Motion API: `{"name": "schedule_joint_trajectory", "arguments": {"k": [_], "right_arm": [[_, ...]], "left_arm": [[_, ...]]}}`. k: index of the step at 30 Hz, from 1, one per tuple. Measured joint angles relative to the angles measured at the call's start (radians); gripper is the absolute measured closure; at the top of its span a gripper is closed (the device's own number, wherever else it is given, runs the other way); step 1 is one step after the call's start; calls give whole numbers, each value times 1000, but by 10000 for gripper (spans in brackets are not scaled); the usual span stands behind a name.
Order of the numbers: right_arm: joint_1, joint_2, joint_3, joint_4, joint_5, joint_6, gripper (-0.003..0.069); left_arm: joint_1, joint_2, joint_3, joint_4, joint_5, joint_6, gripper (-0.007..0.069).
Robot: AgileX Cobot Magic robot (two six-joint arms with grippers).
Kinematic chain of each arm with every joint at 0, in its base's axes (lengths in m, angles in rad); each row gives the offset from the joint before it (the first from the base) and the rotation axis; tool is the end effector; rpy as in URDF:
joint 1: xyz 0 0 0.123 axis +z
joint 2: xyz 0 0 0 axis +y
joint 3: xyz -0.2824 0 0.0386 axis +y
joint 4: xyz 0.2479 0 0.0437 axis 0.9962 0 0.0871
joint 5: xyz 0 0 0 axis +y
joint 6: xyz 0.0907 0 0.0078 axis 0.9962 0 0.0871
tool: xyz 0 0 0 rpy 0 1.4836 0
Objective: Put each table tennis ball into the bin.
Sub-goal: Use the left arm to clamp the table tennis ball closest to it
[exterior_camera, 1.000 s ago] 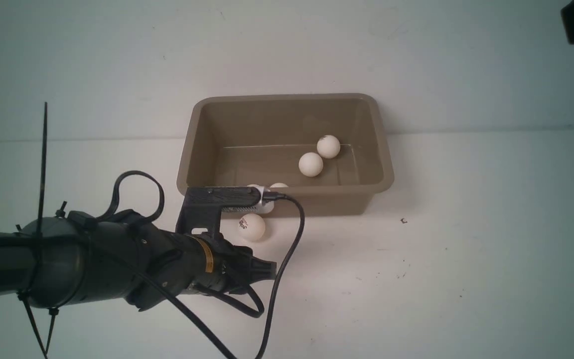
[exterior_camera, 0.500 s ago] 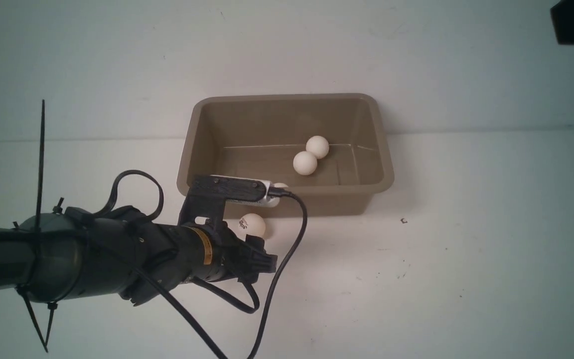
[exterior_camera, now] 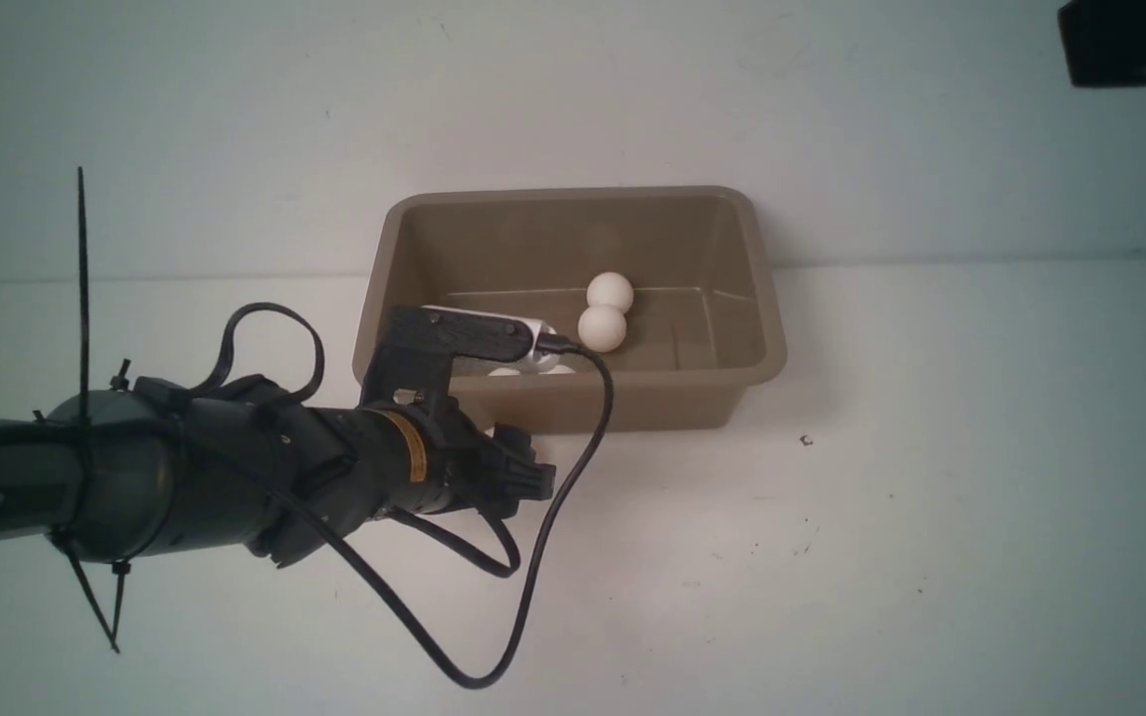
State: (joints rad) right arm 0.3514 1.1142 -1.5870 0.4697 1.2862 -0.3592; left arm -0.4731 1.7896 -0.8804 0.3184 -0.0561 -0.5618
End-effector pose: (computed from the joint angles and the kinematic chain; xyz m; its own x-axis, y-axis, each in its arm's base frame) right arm 0.1496 0.0970 0.4928 -0.4516 -0.3727 -0.8107 -0.7385 0.6659 0.1052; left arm 0.3118 -0.1614 0.1582 -0.7133 0.0939 -0.6946 0.3036 0.9346 -0.1854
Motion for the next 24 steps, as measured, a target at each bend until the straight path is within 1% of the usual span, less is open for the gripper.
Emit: {"name": "schedule_joint_trajectory", "arguments": {"k": [13, 24], "right_arm": [[0, 0, 0, 2, 0, -1, 676], [0, 0, 0, 2, 0, -1, 676]], "left_arm": [[12, 89, -20, 0, -44, 10, 155], [13, 116, -63, 0, -55, 10, 155]]}}
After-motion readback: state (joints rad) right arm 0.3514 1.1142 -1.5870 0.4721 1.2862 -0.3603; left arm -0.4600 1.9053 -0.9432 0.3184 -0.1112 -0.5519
